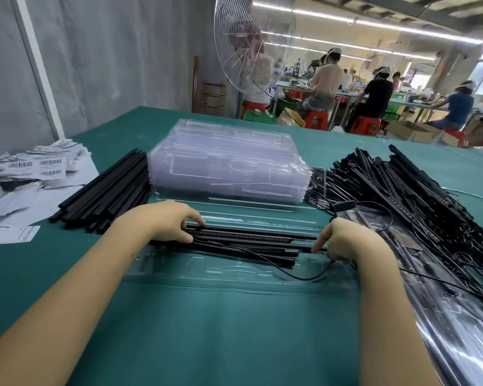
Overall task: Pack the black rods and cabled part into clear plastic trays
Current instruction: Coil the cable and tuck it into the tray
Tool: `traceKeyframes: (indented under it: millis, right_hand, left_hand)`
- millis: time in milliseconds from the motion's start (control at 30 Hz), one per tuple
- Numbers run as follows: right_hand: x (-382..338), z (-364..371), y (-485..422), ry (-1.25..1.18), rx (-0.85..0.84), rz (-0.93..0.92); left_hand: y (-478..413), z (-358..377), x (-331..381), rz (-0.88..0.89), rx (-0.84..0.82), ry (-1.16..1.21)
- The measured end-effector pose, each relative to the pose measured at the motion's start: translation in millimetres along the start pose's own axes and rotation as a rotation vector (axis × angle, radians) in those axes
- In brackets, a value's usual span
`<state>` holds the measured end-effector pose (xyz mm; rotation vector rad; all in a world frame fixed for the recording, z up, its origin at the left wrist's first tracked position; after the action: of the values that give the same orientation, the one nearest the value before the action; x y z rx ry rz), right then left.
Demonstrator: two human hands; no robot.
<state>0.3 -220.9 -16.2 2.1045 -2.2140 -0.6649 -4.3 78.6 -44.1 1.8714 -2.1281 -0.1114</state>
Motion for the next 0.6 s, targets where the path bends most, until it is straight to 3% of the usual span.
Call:
traceKeyframes:
  millis: [67,167,233,333,400,600]
  right_hand:
    - [0,-3,0,-0.061,0.075,0.003]
    - [6,-14,1,-0.23,0.33,0.021]
    - [7,-19,4,-0.31,0.43,0.024]
    - [6,-20,6,-0.332,0.423,0.032]
    - [5,-18,5,-0.295,0.377,0.052]
    - [9,-9,1,-0.143,0.21,0.07]
  left_hand:
    - [2,-1,5,-0.016,0.009,-0.042]
    - [3,-3,20,-0.019,0.129,-0.165]
    - [1,-2,38,0.091,0.244,-0.108]
    - [-2,4,74,0.329,0.221,0.14]
    - [-9,12,92,0.408,0.188,0.16]
    - [-30,29,104,0.399,0.169,0.181]
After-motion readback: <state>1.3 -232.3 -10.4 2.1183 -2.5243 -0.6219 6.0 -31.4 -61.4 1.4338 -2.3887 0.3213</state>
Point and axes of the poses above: each hand's wrist, its own y-axis away from the middle knuckle, its own z-axis out of the palm, x = y × z, the point moved 3 cm from there along -y, towards the middle knuckle, and after that the axes turned 1 degree about -z, right-handed, at the moved point
